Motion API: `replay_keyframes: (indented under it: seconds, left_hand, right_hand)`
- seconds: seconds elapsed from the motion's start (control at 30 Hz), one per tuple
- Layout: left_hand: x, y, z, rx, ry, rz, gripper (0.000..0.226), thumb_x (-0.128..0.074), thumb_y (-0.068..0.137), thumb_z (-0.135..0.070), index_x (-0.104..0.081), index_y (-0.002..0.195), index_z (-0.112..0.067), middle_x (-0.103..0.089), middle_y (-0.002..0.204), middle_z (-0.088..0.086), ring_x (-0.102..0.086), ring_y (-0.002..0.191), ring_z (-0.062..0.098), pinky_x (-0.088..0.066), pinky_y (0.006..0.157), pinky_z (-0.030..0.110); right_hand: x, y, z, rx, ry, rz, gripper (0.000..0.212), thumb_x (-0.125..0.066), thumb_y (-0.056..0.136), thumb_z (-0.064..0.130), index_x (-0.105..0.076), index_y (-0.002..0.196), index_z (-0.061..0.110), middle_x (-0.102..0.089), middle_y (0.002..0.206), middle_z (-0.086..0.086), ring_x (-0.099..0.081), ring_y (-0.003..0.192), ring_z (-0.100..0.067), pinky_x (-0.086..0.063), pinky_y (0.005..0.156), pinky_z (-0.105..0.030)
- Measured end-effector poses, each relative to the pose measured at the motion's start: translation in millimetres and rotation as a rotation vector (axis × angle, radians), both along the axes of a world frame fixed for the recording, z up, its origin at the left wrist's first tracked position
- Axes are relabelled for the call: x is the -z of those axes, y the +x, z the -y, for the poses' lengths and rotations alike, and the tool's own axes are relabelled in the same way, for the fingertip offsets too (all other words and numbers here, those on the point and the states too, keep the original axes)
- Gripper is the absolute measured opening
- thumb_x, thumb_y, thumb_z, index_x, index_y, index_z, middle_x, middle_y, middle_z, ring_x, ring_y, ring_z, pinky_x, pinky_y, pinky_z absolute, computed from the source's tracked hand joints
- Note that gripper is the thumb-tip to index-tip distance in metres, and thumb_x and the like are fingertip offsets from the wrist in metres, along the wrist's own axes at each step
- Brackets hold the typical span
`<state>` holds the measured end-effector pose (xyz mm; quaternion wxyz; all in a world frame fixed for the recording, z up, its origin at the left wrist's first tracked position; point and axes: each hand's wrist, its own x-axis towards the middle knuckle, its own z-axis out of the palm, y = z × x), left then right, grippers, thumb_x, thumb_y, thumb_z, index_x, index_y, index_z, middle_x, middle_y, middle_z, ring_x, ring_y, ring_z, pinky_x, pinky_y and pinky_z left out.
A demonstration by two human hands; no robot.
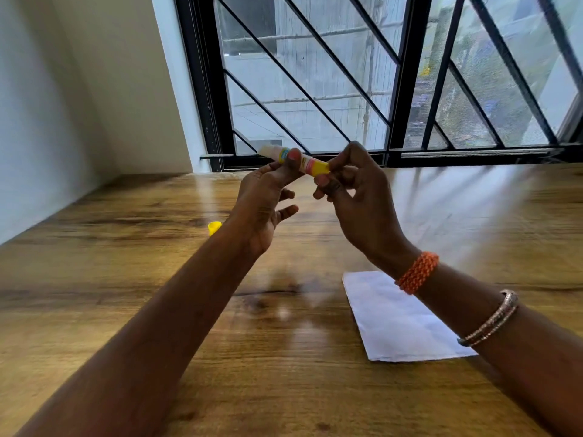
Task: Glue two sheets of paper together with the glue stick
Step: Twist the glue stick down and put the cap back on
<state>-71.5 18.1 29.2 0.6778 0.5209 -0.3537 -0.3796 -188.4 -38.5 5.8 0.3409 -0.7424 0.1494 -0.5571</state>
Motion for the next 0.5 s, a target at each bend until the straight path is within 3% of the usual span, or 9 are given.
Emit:
replay_keyframes:
  seconds: [0.07,0.13,0.2,0.33,0.5]
  left_hand:
    - [-0.6,0.3,0.0,-0.005,-0.009,-0.037,0.023,-0.061,0.085,-0.03,-0.059,0.104,-0.017,-0.058,0.091,-0.006,-0.045,0.084,0.012,-0.043,0.066,0.027]
    - [-1.1,-0.3,-0.6,0.01,-0.05,-0.042,0.018,-0.059,0.087,-0.02,-0.056,0.104,-0.017,-0.055,0.087,-0.005,-0.045,0.08,0.011,-0.043,0.066,0.026]
    - [-0.5,-1.7,-1.2,0.044,-0.083,0.009,0.021,-0.056,0.089,-0.014,-0.058,0.109,-0.017,-0.059,0.09,-0.005,-0.048,0.078,0.01,-0.042,0.071,0.028]
    - [0.9,-3.5,-1.8,0.105,-0.09,0.071,0.018,-0.055,0.089,-0.012,-0.061,0.104,-0.02,-0.063,0.092,-0.006,-0.052,0.079,0.009,-0.043,0.077,0.033]
    - [3.2,-1.5,0.2,-0.014,-0.029,0.104,0.015,-0.062,0.085,-0.017,-0.062,0.1,-0.019,-0.06,0.081,-0.01,-0.045,0.076,0.01,-0.043,0.067,0.026]
  right_hand:
    - [0.5,-1.1,2.0,-0.035,0.132,0.015,0.014,-0.061,0.09,0.01,-0.049,0.087,0.017,-0.066,0.07,0.004,-0.063,0.064,-0.002,-0.048,0.062,-0.017]
    - [-1.0,-1.1,2.3,-0.258,0.533,0.055,0.007,-0.057,0.093,0.024,-0.055,0.089,0.018,-0.067,0.07,0.004,-0.06,0.063,-0.004,-0.047,0.064,-0.023]
    - [-1.2,-0.8,3.3,-0.464,0.808,0.046,0.028,-0.048,0.094,0.04,-0.058,0.095,0.015,-0.069,0.068,0.002,-0.059,0.061,-0.008,-0.048,0.065,-0.026]
    - [-3.3,2.2,-0.6,-0.581,0.905,0.128,0.043,-0.043,0.092,0.05,-0.059,0.099,0.01,-0.067,0.064,-0.002,-0.059,0.056,-0.011,-0.052,0.062,-0.026]
    - [-0.5,1.6,-1.6,-0.425,0.861,0.167,0.022,-0.051,0.095,0.031,-0.056,0.091,0.01,-0.062,0.061,0.001,-0.055,0.057,-0.01,-0.052,0.062,-0.024]
